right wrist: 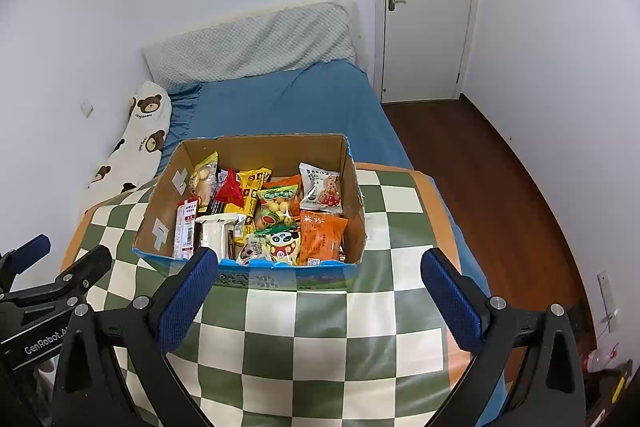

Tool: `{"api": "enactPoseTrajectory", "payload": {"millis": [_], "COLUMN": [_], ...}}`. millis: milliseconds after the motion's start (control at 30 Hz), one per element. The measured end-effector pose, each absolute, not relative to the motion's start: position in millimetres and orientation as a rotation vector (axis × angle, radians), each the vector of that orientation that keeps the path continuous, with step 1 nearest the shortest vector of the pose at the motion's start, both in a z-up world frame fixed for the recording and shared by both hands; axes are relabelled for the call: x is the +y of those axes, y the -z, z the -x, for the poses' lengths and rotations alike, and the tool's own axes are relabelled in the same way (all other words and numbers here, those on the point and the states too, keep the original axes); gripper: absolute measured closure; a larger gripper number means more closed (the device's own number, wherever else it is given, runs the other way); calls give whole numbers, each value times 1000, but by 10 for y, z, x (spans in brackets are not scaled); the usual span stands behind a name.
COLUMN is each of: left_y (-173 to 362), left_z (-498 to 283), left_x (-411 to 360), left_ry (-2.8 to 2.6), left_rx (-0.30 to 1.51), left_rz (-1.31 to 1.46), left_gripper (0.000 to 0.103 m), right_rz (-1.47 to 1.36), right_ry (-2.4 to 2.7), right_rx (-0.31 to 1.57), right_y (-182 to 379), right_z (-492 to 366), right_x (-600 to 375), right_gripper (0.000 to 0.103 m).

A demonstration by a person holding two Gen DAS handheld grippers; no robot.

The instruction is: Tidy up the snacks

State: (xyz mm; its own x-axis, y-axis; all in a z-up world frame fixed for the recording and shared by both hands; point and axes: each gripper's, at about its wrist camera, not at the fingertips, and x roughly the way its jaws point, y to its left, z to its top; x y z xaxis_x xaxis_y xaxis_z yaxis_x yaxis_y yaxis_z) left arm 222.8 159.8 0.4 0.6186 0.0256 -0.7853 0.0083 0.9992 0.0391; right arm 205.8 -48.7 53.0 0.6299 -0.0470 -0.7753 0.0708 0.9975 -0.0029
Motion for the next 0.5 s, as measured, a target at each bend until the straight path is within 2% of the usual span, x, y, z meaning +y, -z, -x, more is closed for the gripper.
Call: {"api": "enactPoseTrajectory", "payload": {"millis": [500], "left_y": [-20], "left_z": [-2216], "left_x": [1586], "left_ry": [-10], "left_rx": [906], "left_rz": [-38], "left_gripper": [0], "right_rz": [-25], "right_ry": [61], "right_rx": [892], "right_y": [-529], "right_z": [-2054], "right_x": [-471], "right_gripper": [0]}}
